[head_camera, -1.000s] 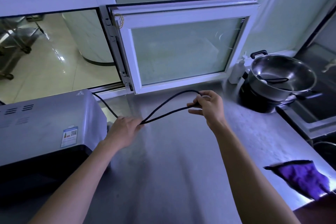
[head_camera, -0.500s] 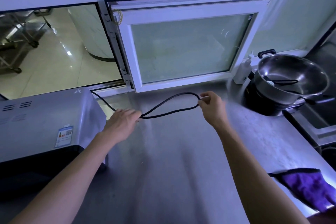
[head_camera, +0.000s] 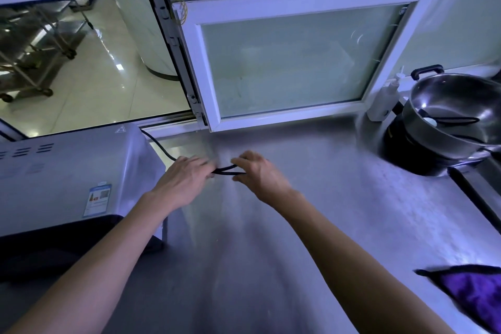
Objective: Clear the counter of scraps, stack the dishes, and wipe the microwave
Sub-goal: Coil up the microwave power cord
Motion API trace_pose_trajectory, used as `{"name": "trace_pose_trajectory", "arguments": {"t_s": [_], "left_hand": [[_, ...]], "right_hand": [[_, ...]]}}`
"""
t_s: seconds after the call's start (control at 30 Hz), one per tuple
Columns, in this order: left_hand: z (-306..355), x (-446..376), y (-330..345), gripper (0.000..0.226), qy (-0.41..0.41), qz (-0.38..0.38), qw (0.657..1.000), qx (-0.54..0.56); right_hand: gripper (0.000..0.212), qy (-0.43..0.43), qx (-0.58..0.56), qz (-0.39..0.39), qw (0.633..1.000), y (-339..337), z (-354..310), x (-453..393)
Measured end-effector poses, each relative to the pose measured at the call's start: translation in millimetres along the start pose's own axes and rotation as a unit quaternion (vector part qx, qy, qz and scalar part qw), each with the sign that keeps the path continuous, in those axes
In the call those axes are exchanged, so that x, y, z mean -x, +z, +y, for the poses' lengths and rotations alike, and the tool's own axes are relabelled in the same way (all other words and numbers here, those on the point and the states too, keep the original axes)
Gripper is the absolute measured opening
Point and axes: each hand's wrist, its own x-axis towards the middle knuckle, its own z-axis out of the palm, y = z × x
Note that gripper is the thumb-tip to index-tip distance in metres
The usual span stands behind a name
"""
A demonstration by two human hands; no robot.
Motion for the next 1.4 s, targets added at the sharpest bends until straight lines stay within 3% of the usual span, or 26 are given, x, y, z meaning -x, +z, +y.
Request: {"name": "trace_pose_trajectory", "arguments": {"t_s": [0.1,0.3,0.53,0.7,0.97,1.2,1.3,1.4], "left_hand": [[0,1,-2,0.012,-0.027,0.006,0.999,0.043],[5,1,-6,0.015,-0.110,0.066,0.968,0.218],[-19,1,-1,0.026,-0.179,0.108,0.937,0.280],[-23,-2,0,0.022,-0.210,0.108,0.905,0.354],[-33,-8,15,0.017,-0.213,0.113,0.893,0.379],[-27,-18,15,0.031,-0.215,0.116,0.885,0.397],[-27,-18,15,0.037,-0.210,0.089,0.901,0.368],[-32,-17,15,0.022,-0.211,0.062,0.911,0.350]], "right_hand": [[0.020,-0.015,0.035,0.026,0.999,5,-2,-4],[0.013,-0.007,-0.014,0.117,0.993,4,-5,-9],[0.010,0.053,-0.142,0.205,0.967,-14,-10,-28],[0.017,0.145,-0.270,0.215,0.928,-10,-20,-49],[0.022,0.184,-0.337,0.235,0.893,3,-38,-85],[0.025,0.229,-0.392,0.261,0.852,19,-49,-107],[0.026,0.238,-0.399,0.267,0.844,25,-54,-115],[0.026,0.244,-0.401,0.259,0.844,30,-58,-121]]}}
